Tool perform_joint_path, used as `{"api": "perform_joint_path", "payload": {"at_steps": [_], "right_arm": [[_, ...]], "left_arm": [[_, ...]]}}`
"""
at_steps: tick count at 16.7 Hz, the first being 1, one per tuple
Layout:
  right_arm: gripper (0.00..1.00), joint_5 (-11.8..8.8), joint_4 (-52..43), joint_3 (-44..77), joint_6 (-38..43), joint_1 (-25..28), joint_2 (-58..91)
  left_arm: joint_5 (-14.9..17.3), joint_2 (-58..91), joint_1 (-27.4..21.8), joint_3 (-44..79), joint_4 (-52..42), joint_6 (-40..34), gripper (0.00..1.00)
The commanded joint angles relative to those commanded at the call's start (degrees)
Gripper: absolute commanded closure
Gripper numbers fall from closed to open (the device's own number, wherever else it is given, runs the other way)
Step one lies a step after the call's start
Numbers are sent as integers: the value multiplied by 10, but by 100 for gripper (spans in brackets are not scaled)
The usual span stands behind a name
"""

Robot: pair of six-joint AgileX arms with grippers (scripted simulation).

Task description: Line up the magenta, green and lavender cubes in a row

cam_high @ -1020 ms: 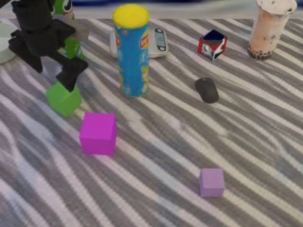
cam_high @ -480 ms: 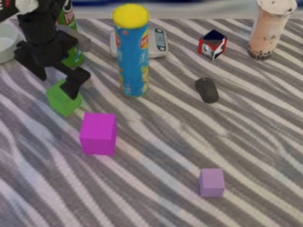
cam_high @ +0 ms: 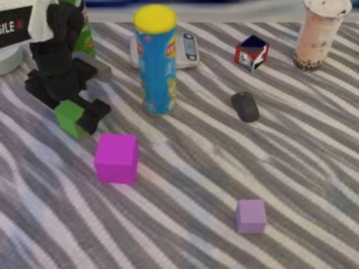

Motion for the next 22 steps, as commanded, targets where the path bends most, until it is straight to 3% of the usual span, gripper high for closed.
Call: {"api": "perform_joint_path", "payload": {"at_steps": [1,14,22], "right_arm": [[0,0,0,0,0,0,0],[0,0,0,0,0,0,0],[0,0,0,0,0,0,0]], "left_arm": [[0,0,0,0,0,0,0],[0,0,0,0,0,0,98],[0,0,0,0,0,0,100]]}}
